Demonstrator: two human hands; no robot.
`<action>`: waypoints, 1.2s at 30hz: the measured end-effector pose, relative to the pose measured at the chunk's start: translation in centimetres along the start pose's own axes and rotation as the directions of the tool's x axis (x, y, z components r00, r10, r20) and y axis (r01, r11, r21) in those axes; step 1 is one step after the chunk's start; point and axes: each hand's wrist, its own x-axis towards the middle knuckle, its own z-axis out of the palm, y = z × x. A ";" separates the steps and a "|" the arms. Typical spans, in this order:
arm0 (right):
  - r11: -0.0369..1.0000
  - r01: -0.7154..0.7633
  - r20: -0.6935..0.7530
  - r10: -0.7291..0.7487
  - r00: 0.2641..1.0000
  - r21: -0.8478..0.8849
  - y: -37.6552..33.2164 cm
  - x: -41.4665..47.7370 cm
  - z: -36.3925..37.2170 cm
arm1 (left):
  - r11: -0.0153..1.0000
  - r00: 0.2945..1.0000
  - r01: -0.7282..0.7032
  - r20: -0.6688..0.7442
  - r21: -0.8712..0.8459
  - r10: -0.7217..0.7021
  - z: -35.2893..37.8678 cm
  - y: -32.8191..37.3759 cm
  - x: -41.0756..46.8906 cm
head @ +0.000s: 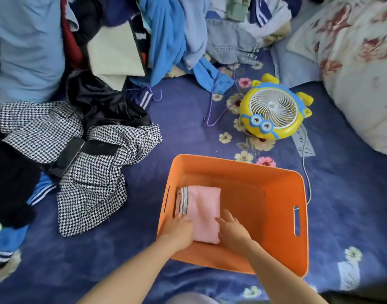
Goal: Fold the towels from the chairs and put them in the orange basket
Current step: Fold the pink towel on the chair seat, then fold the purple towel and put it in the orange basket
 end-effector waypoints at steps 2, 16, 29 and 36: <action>1.000 -0.017 -0.039 0.017 0.999 -0.017 -0.1 -1.7 -1.1 | 1.000 0.998 -0.018 -0.059 -0.005 0.018 -1.0 -0.1 -1.7; 0.988 -0.150 -0.570 0.097 0.816 -0.046 1.3 -15.5 -10.6 | 0.991 0.862 -0.115 -0.503 -0.063 0.068 -11.7 -0.1 -9.4; 0.968 -0.238 -0.691 0.223 0.687 0.076 6.5 -25.7 -7.3 | 0.955 0.743 -0.289 -0.613 0.068 0.268 -13.4 8.0 -13.6; 0.950 -0.274 -0.755 0.289 0.588 0.150 12.9 -34.5 -2.9 | 0.923 0.649 -0.371 -0.681 0.106 0.339 -12.5 17.0 -16.2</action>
